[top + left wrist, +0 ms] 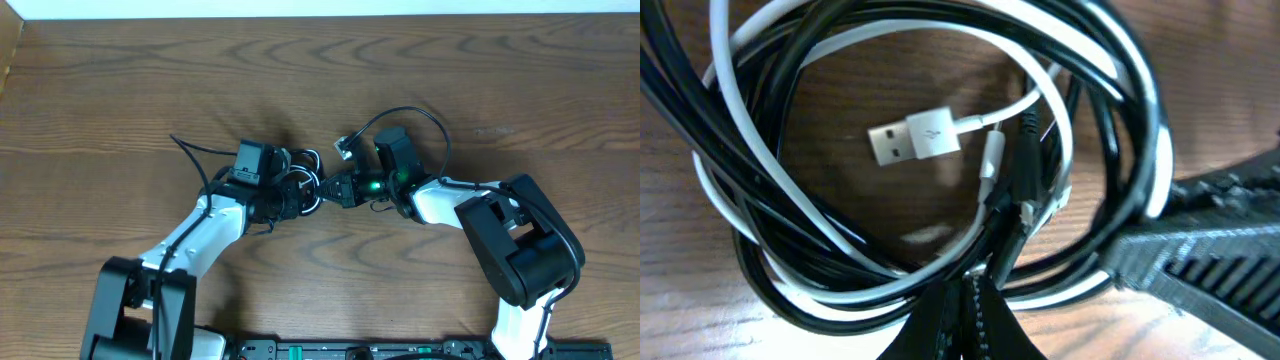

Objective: Untangle cables

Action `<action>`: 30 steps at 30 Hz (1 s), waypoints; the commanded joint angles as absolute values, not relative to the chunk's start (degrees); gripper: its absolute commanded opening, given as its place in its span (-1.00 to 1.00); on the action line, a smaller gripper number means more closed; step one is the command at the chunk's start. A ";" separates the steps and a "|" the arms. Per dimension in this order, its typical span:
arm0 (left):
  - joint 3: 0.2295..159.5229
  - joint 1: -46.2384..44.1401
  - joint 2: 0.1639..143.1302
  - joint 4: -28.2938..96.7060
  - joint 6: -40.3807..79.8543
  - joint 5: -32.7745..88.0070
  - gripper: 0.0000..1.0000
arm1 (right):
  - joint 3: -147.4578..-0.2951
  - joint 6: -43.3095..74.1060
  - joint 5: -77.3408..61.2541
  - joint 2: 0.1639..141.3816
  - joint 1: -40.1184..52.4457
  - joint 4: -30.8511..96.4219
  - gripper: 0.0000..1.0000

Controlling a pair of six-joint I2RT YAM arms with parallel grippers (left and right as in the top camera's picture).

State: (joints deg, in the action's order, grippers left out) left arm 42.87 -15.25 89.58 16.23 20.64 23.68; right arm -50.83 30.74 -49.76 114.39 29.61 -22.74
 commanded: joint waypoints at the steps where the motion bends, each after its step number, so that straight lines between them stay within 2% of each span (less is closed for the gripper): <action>1: 42.39 -15.18 90.67 15.57 21.80 23.73 -0.85 | -51.31 29.50 -50.96 115.09 30.11 -22.92 -0.98; 6: 42.37 -15.20 90.67 11.14 22.04 27.73 -0.85 | -51.31 29.50 -50.96 115.09 30.11 -22.92 -0.98; 17: 42.76 -14.96 90.48 5.65 23.20 27.66 -0.85 | -51.31 29.50 -50.96 115.09 30.11 -22.76 -0.98; 24: 44.66 -12.53 86.28 7.84 22.39 27.62 -0.85 | -51.31 29.50 -50.92 115.09 30.11 -22.81 -0.98; 28: 44.66 -12.12 85.82 14.50 24.03 20.45 -0.85 | -51.31 29.50 -50.65 115.09 30.11 -22.74 -0.97; 30: 44.62 -12.12 85.82 18.85 25.36 14.90 -0.85 | -51.31 29.50 -50.50 115.09 30.11 -22.68 -0.80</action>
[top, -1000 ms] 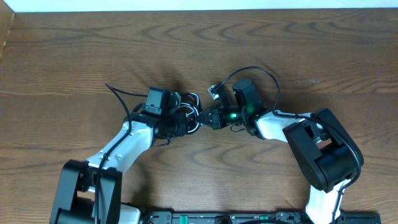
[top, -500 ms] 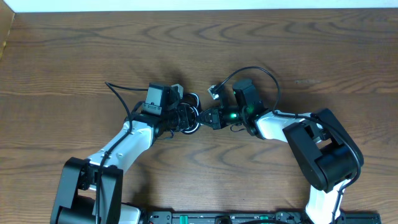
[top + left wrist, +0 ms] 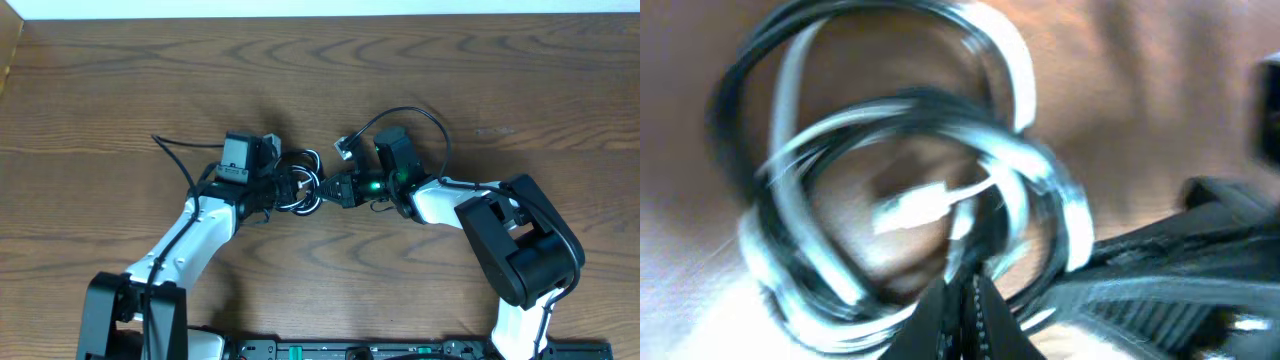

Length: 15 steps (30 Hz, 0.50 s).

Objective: Untangle cables

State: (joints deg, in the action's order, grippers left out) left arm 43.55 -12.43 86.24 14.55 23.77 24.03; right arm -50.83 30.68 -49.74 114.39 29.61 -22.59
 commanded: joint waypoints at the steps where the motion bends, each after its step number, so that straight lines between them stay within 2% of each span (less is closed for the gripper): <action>1: 44.56 -12.12 85.82 20.45 25.87 13.04 -0.85 | -51.31 29.50 -50.48 115.09 30.11 -22.70 -0.67; 2: 44.40 -12.12 85.82 21.76 25.85 11.90 -0.84 | -51.31 29.50 -50.39 115.09 30.11 -22.70 -0.46; 7: 42.83 -12.12 85.84 23.11 26.28 11.44 -0.84 | -51.31 29.50 -48.31 115.09 30.11 -22.70 0.15; 9: 42.44 -12.12 85.97 23.09 27.46 11.44 -0.81 | -51.31 29.50 -48.03 115.09 30.11 -22.72 0.27; 11: 42.44 -12.12 86.21 23.03 28.64 11.49 -0.56 | -51.31 29.52 -47.40 115.09 30.11 -22.72 0.37; 15: 42.44 -12.23 87.29 22.41 29.74 11.51 -0.43 | -51.31 29.52 -43.11 115.09 30.04 -23.00 0.48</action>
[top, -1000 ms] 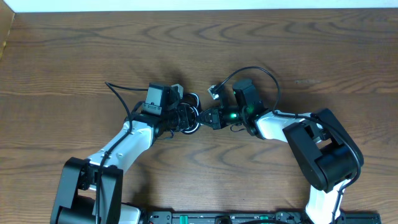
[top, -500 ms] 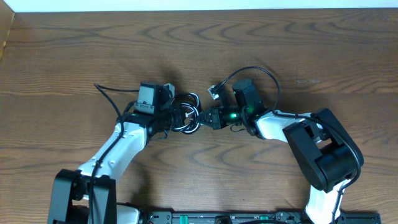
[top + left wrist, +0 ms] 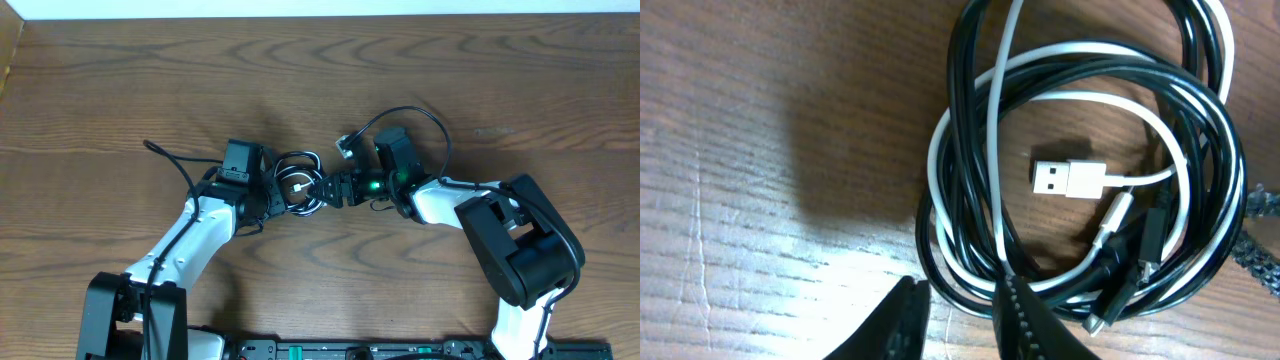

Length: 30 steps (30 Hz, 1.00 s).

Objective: Untangle cables

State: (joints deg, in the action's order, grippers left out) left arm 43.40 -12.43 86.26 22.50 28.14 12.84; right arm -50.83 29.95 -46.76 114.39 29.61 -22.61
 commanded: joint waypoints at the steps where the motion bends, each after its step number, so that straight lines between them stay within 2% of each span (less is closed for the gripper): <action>1: 42.44 -12.23 87.59 22.44 29.74 11.49 -0.40 | -51.31 29.52 -42.22 115.09 30.04 -23.05 0.50; 5: 42.44 -12.23 89.95 21.80 30.17 11.51 -0.33 | -51.31 29.52 -39.79 115.09 30.04 -23.22 0.53; 18: 42.44 -12.23 90.89 18.44 29.95 11.29 -0.36 | -51.31 29.54 -37.01 115.09 30.06 -23.20 0.64; 20: 42.44 -12.23 90.91 18.31 26.72 12.40 -0.46 | -51.31 29.54 -37.01 115.09 30.09 -23.20 0.65; 23: 42.44 -12.23 90.94 18.92 20.78 12.58 -0.48 | -51.31 29.54 -37.01 115.09 30.11 -23.18 0.61; 25: 42.44 -12.23 90.98 19.44 16.08 12.53 -0.47 | -51.31 29.52 -37.01 115.09 30.11 -23.14 0.52; 30: 42.44 -12.23 91.00 19.49 8.56 11.42 -0.38 | -51.31 29.52 -36.97 115.09 30.11 -23.14 0.47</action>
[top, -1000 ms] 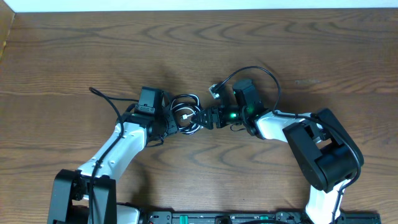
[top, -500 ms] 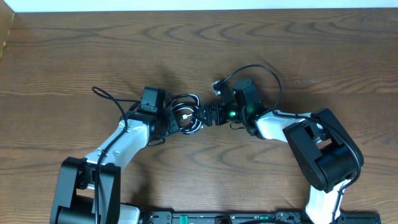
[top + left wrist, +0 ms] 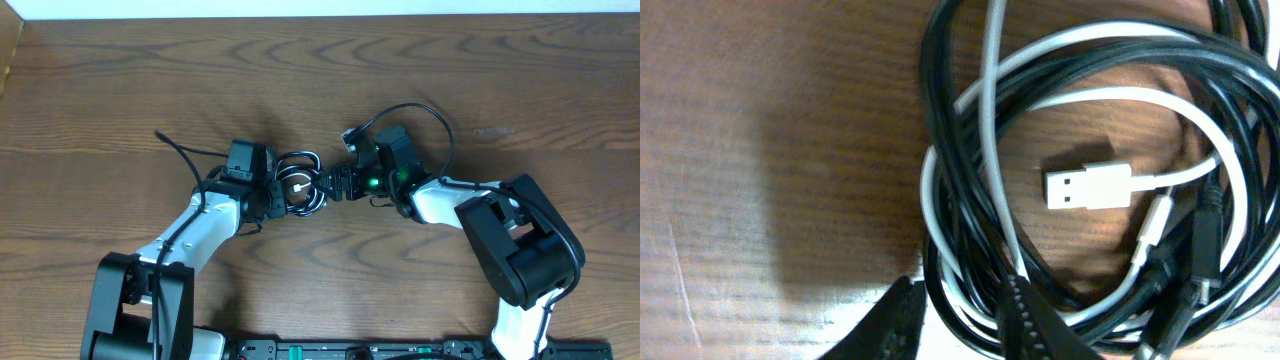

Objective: Untangle cables

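Note:
A coil of black and white cables (image 3: 300, 186) lies mid-table between the two arms. In the left wrist view a white USB plug (image 3: 1088, 187) sits inside the coil (image 3: 958, 190). My left gripper (image 3: 960, 318) is open, its fingers astride the coil's left strands. From the right, my right gripper (image 3: 330, 184) meets the coil's right edge and looks shut on it. A black cable loop (image 3: 442, 130) arcs over the right wrist and ends in a connector (image 3: 350, 133).
Bare brown wooden table (image 3: 120, 90) lies all around the coil. A thin black wire of the left arm (image 3: 175, 147) sticks out to the left. The arms' bases stand at the near edge.
My left gripper has come closer to the coil, still open with the left strands between its fingers. The right gripper and the black loop's connector have shifted slightly up and left.
At first my left gripper was shut on the coil's near strands while the right gripper held its right side. Then it was still shut and the view was blurred. After that it stood open at the coil's left edge, and now it straddles those strands closer in.

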Action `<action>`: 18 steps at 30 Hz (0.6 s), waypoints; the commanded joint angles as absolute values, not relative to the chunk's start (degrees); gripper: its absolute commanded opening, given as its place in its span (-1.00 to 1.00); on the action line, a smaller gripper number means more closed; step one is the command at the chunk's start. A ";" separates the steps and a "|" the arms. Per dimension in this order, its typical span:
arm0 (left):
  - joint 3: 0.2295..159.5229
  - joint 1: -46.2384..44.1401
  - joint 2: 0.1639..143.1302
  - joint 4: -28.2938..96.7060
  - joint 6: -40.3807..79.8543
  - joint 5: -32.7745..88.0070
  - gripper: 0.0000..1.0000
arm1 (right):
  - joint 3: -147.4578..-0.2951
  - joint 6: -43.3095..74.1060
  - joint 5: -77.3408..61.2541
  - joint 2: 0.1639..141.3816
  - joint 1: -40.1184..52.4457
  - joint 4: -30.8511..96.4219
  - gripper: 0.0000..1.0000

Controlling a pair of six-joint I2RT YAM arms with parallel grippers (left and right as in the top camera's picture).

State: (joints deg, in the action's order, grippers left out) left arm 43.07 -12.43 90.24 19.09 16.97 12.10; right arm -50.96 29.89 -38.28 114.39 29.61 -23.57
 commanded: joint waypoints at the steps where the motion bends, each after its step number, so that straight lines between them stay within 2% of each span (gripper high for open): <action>1: 42.44 -12.23 91.00 19.64 8.60 9.43 -0.38 | -51.31 29.52 -36.97 115.09 30.11 -23.14 0.47; 5: 42.44 -12.16 91.00 19.73 9.74 5.74 -0.38 | -51.31 29.52 -36.99 115.09 30.11 -23.05 0.47; 14: 47.92 -12.16 90.96 27.31 16.40 5.96 -0.38 | -51.31 29.52 -36.99 115.09 30.11 -22.96 0.47; 18: 49.58 -12.16 90.96 28.16 18.15 8.64 -0.31 | -51.31 29.52 -36.99 115.09 30.11 -22.96 0.47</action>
